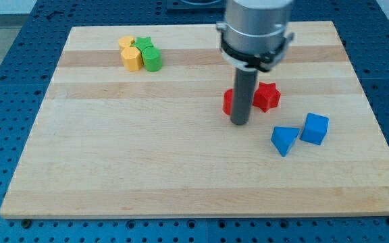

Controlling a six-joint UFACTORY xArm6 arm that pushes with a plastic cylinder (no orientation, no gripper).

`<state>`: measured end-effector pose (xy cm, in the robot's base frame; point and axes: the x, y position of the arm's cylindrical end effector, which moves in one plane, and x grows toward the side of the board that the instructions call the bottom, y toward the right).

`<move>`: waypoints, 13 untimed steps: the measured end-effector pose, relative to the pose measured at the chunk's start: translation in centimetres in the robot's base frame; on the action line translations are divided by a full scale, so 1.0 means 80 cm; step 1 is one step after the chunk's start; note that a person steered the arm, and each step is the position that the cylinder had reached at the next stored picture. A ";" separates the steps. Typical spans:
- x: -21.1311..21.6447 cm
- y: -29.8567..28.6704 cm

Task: Move green star along with green circle and yellow hexagon down a bit

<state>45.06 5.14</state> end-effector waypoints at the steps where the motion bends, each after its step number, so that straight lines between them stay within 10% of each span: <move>1: -0.054 -0.008; 7: -0.082 0.111; 8: -0.155 0.105; 13: -0.296 -0.256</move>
<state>21.37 -15.34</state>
